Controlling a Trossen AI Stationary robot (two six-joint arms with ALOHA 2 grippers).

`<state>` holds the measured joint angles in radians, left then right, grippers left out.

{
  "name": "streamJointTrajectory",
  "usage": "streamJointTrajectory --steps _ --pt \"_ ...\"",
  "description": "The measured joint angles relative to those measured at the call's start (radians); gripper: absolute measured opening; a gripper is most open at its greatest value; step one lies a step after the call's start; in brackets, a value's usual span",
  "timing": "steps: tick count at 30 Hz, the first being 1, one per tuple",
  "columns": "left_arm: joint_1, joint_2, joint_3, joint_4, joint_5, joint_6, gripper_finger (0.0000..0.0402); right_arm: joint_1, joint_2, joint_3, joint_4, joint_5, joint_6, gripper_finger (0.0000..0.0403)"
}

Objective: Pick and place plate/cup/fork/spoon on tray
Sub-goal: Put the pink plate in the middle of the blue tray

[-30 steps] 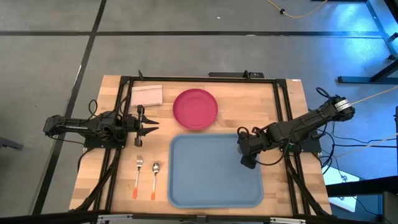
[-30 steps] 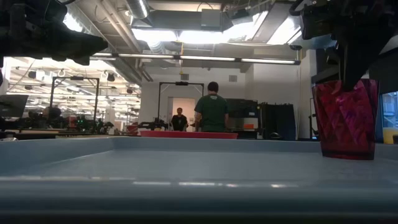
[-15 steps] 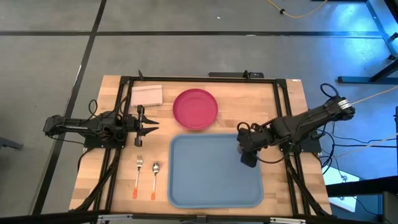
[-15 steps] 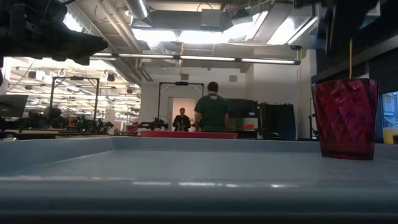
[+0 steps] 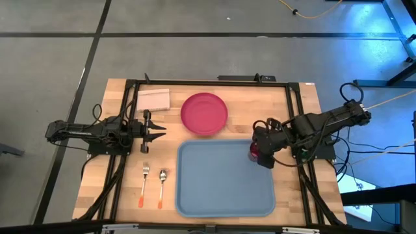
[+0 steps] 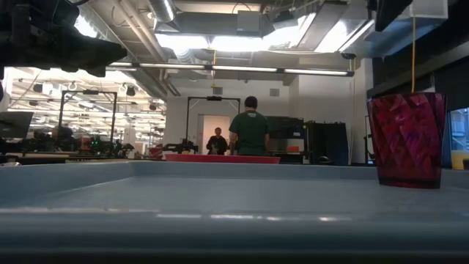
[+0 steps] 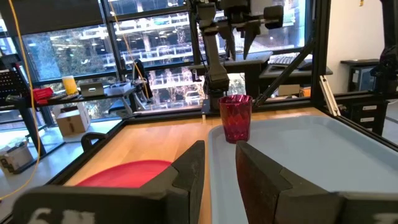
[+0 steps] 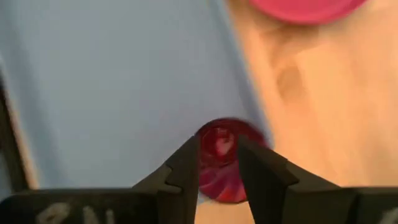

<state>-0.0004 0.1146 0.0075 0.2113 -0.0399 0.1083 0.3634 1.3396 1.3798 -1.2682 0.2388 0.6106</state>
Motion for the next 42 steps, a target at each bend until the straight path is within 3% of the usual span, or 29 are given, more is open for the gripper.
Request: streamJointTrajectory --steps 7,10,12,16,21,25,30,36,42 --pt "0.0 0.0 0.0 0.0 0.0 0.0 0.0084 -0.001 0.0 -0.017 0.011 0.37 -0.083 0.011" --pt "0.0 0.0 0.0 0.0 0.0 0.0 0.0084 -0.009 -0.007 -0.017 -0.063 0.575 -0.112 0.011" --pt "0.0 0.0 0.0 0.0 0.0 0.0 0.0084 -0.025 -0.02 -0.017 -0.135 0.654 -0.055 0.011" --pt "0.0 0.0 0.0 0.0 0.0 0.0 0.0084 -0.05 -0.07 -0.019 -0.315 0.665 0.147 0.011" --pt "0.0 0.0 0.0 0.0 0.0 0.0 0.0084 -0.056 -0.244 -0.064 -0.257 0.673 0.126 0.011" --pt "0.0 0.0 0.0 0.002 0.0 0.0 0.0084 -0.057 -0.419 -0.14 -0.244 0.685 0.249 0.011" --pt "0.0 0.0 0.0 0.001 0.0 0.0 0.0084 -0.025 -0.633 -0.37 0.055 0.68 0.257 0.011" --pt "0.0 0.0 0.0 0.002 0.0 0.0 0.0084 -0.012 -0.806 -0.71 0.648 0.58 -0.137 0.011" --pt "0.0 0.0 0.0 0.002 0.0 0.0 0.0084 -0.032 -0.948 -1.02 1.032 0.639 -0.356 0.011"
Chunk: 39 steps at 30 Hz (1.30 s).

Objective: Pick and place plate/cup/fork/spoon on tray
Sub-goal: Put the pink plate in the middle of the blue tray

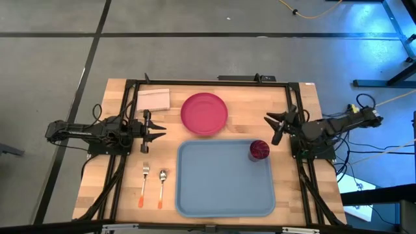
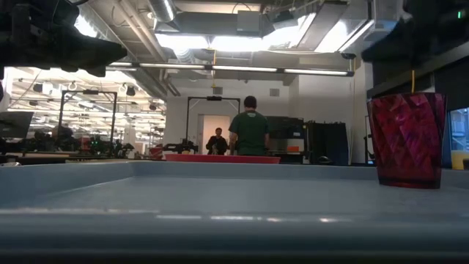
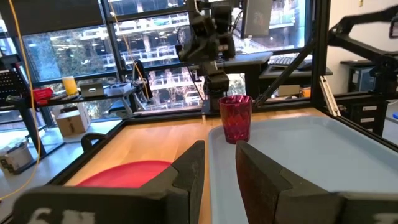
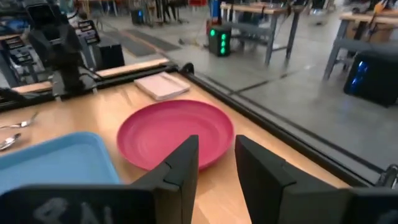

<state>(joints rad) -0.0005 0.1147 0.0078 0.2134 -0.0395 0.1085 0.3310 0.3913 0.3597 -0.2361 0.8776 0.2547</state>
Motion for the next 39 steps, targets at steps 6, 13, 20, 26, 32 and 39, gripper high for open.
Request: streamJointTrajectory --steps 6,13,20,26,32,39 --pt "0.0 0.0 0.0 0.0 0.0 0.0 0.0084 -0.026 -0.172 -0.096 0.089 -0.033 -0.116 0.011" --pt "0.0 0.0 0.0 0.0 0.0 0.0 0.0084 -0.037 -0.346 -0.159 0.095 -0.151 -0.226 0.011" --pt "0.0 0.0 0.0 0.0 0.0 0.0 0.0084 -0.053 -0.39 -0.263 0.213 -0.238 -0.358 0.011" --pt "0.0 0.0 0.0 0.001 0.0 0.0 0.0084 -0.086 -0.39 -0.35 0.371 -0.305 -0.503 0.011" --pt "0.0 0.0 0.0 0.0 0.0 0.0 0.0084 -0.119 -0.388 -0.353 0.33 -0.333 -0.586 0.011" --pt "0.0 0.0 0.0 0.0 0.0 0.0 0.0084 -0.208 -0.388 -0.353 0.339 -0.556 -0.583 0.011"
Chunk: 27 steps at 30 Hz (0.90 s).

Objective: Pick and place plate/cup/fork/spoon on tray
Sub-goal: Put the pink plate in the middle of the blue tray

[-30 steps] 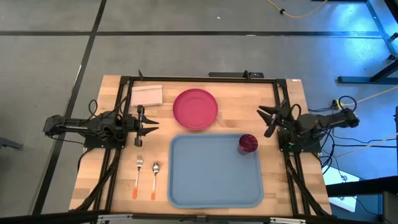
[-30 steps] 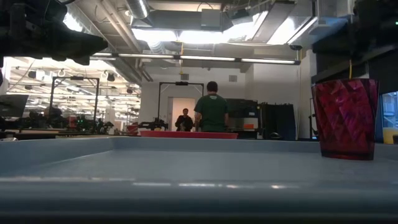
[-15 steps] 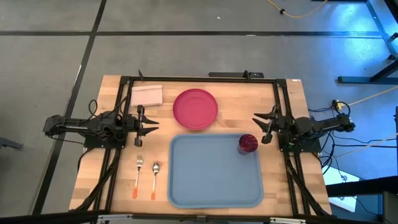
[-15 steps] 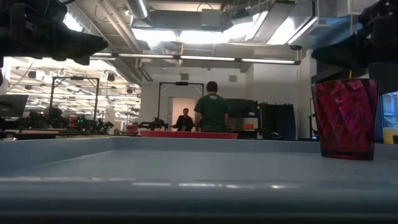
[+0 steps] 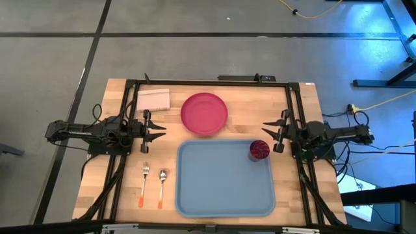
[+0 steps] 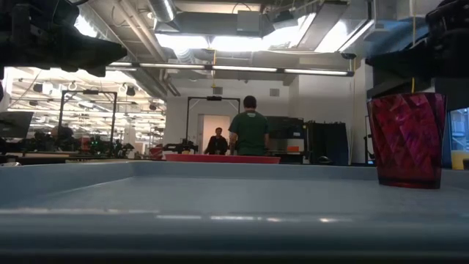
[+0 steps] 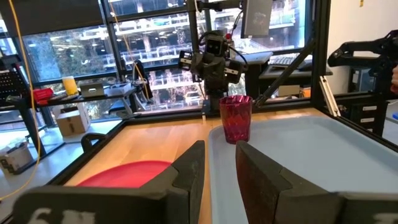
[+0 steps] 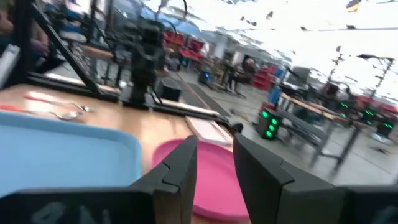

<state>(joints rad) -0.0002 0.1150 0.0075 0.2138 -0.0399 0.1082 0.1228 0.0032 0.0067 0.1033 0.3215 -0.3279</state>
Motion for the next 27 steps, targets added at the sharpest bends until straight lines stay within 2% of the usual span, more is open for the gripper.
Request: streamJointTrajectory --steps 4,9,27 --pt "0.0 0.0 0.0 0.0 0.0 0.0 0.0084 -0.063 0.0 0.0 0.005 -0.106 0.015 0.011" --pt "0.0 0.0 0.0 0.0 0.0 0.0 0.0084 -0.107 0.0 0.0 -0.061 -0.239 0.114 0.011" --pt "0.0 0.0 0.0 0.0 0.0 0.0 0.0084 -0.11 0.0 0.0 -0.062 -0.245 0.141 0.011"
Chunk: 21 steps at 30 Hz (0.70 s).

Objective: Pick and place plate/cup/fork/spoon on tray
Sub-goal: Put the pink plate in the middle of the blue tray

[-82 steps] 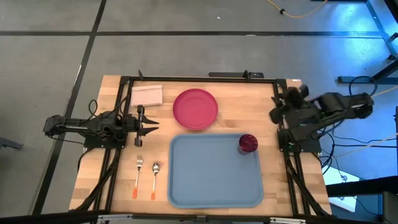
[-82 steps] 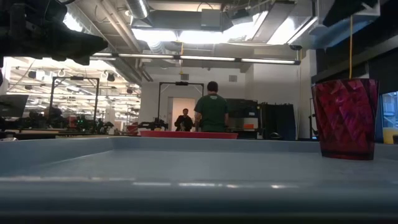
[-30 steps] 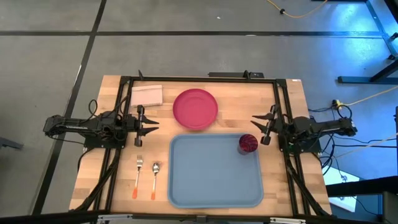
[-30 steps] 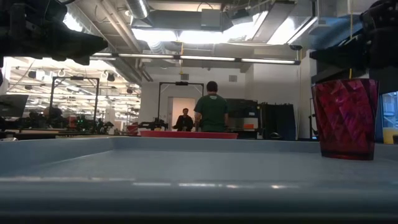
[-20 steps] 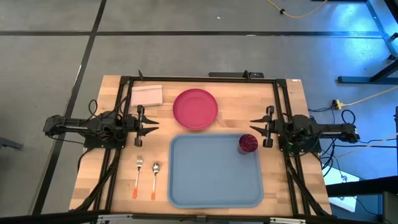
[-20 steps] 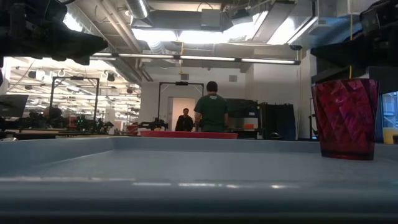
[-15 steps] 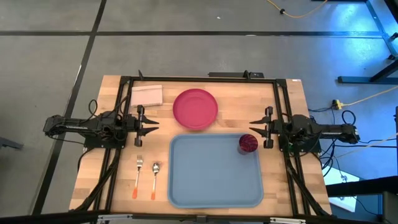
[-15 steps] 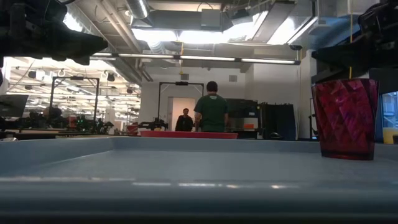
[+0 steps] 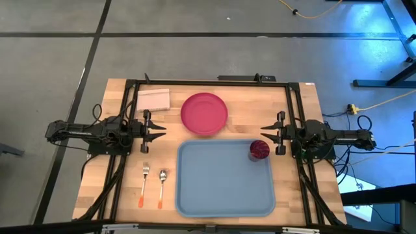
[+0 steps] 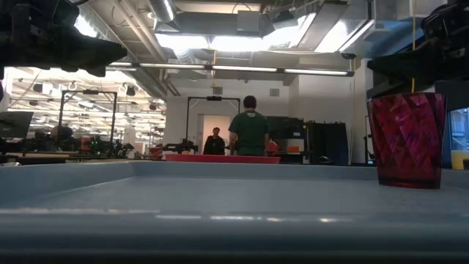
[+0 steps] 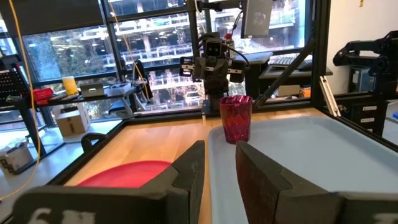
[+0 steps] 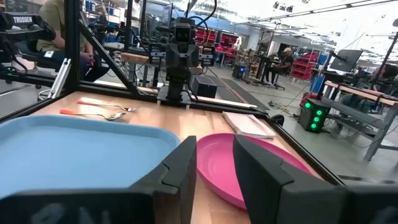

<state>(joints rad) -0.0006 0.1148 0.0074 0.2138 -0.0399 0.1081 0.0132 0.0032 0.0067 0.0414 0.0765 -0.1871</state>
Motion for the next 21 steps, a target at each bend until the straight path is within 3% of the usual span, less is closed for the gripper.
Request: streamJointTrajectory --steps 16,21 --pt "0.0 0.0 0.0 0.005 0.0 0.0 0.0084 0.0 0.0 0.0 0.001 0.001 -0.008 0.011" --pt "0.0 0.0 0.0 0.139 -0.003 -0.01 0.0084 0.0 0.0 0.0 0.016 0.001 -0.008 0.011"
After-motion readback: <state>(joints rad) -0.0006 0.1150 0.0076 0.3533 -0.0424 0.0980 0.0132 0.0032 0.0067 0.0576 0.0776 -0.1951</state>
